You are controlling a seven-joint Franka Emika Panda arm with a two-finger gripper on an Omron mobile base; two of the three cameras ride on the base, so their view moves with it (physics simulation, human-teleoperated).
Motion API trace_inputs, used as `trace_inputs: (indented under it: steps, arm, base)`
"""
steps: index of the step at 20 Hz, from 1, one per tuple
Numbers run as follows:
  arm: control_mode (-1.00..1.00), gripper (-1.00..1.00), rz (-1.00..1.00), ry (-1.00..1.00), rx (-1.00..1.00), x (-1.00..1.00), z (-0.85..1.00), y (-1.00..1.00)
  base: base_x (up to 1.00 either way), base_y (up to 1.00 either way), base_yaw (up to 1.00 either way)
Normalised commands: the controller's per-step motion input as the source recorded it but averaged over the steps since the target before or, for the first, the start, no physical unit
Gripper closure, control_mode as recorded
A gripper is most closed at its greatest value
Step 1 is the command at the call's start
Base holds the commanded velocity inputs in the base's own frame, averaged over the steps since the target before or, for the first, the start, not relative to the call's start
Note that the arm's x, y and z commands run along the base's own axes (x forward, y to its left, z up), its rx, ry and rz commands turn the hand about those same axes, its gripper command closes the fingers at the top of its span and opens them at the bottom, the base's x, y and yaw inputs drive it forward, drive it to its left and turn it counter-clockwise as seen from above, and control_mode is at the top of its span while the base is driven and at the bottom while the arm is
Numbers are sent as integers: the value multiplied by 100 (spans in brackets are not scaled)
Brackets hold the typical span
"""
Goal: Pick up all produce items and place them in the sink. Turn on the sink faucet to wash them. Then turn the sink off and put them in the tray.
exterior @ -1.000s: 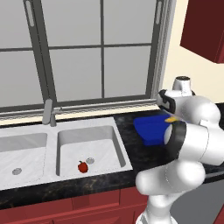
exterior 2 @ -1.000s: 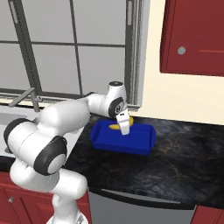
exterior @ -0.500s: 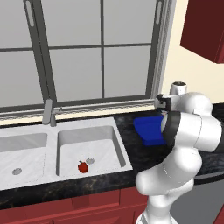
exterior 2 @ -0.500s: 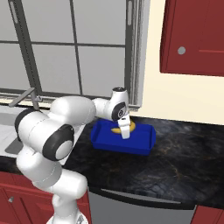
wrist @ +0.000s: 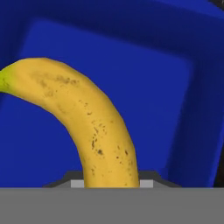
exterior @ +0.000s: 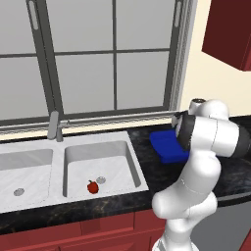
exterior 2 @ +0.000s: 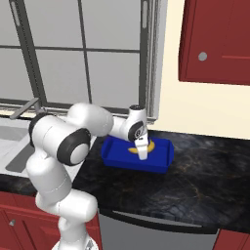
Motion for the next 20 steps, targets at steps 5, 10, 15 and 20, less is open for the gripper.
trace_inputs:
  steps: [5, 10, 15, 20]
  arm:
    - [-100, 100, -1, 0, 2, 32, -25, -17]
    - [-100, 100, 0, 0, 3, 28, -24, -4]
    - [-100, 100, 0, 0, 2, 16, -24, 0]
    - [-100, -100, 0, 0, 2, 4, -22, 0]
  base:
    - [0, 0, 0]
    - [0, 0, 0]
    - [0, 0, 0]
    - [0, 0, 0]
